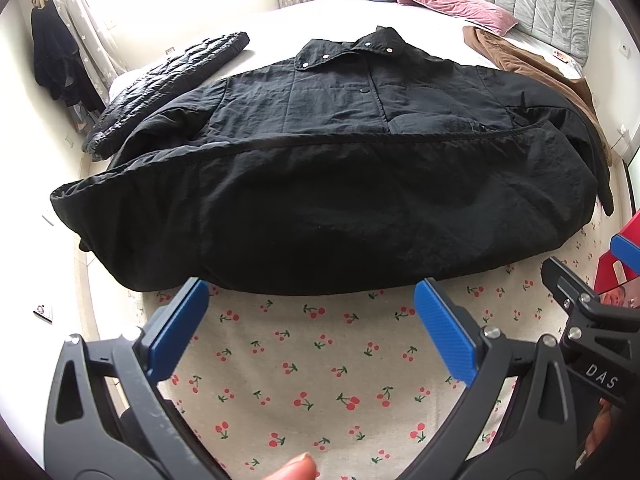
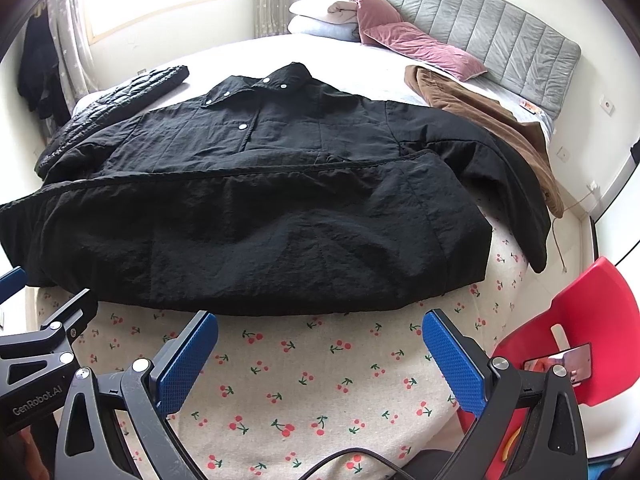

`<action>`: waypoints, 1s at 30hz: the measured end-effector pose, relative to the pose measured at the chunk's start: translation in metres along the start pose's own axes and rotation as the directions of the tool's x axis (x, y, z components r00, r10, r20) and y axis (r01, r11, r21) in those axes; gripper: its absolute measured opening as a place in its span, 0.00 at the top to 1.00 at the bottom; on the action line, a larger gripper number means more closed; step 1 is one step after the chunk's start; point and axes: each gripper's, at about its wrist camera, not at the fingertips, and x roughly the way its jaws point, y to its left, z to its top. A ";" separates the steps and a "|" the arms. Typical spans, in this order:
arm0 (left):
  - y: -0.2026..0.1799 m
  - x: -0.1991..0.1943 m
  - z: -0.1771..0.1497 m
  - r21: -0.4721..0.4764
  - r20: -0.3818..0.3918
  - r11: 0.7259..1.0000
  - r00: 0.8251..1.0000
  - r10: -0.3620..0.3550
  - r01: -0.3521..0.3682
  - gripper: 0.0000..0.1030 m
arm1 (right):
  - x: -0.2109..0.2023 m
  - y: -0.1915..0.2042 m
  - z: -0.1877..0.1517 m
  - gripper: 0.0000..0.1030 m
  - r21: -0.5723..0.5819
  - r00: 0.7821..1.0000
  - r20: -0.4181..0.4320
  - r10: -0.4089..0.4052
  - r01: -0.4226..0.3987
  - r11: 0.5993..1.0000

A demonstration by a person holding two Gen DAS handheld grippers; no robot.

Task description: Fold large clothes

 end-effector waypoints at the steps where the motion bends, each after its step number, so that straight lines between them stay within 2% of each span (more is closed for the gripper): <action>1: 0.000 0.000 0.000 0.000 0.000 1.000 1.000 0.001 -0.001 0.01 | 0.000 0.000 0.000 0.00 -0.001 1.000 0.001 0.000 0.000 1.000; 8: 0.001 0.001 0.001 0.009 0.003 1.000 1.000 -0.006 0.006 0.01 | 0.001 0.001 0.001 0.00 -0.007 1.000 0.006 0.004 -0.004 1.000; 11: 0.000 -0.004 0.002 0.054 0.085 0.998 0.996 -0.019 0.015 0.01 | 0.004 0.001 0.003 0.00 -0.019 1.000 0.001 0.028 -0.028 0.999; 13: 0.003 -0.004 0.004 0.079 0.094 0.997 0.995 -0.018 0.011 0.00 | 0.007 0.001 0.006 0.00 -0.042 0.999 -0.004 0.043 -0.043 0.998; 15: 0.012 0.001 0.010 0.070 0.051 0.993 0.994 -0.094 0.090 0.00 | 0.009 -0.001 0.009 0.00 -0.063 0.998 -0.004 0.069 -0.069 0.996; 17: 0.027 0.003 0.016 0.052 0.022 0.985 0.986 -0.167 0.165 0.01 | 0.013 -0.008 0.015 0.00 -0.075 0.994 -0.022 0.112 -0.113 0.991; 19: 0.040 0.001 0.023 0.051 0.021 0.981 0.982 -0.186 0.185 0.01 | 0.017 -0.018 0.023 0.00 -0.081 0.987 -0.037 0.159 -0.162 0.983; 24: 0.094 -0.006 0.043 0.054 0.073 0.986 0.984 -0.164 0.161 0.01 | 0.031 -0.054 0.050 0.00 -0.121 0.977 -0.048 0.209 -0.213 0.969; 28: 0.139 -0.001 0.053 0.040 0.075 0.991 0.988 -0.134 0.131 0.01 | 0.045 -0.085 0.071 0.00 -0.111 0.962 -0.057 0.268 -0.272 0.956; 30: 0.159 0.008 0.057 0.047 0.055 0.989 0.988 -0.145 0.142 0.01 | 0.056 -0.103 0.083 0.00 -0.097 0.962 -0.064 0.266 -0.271 0.958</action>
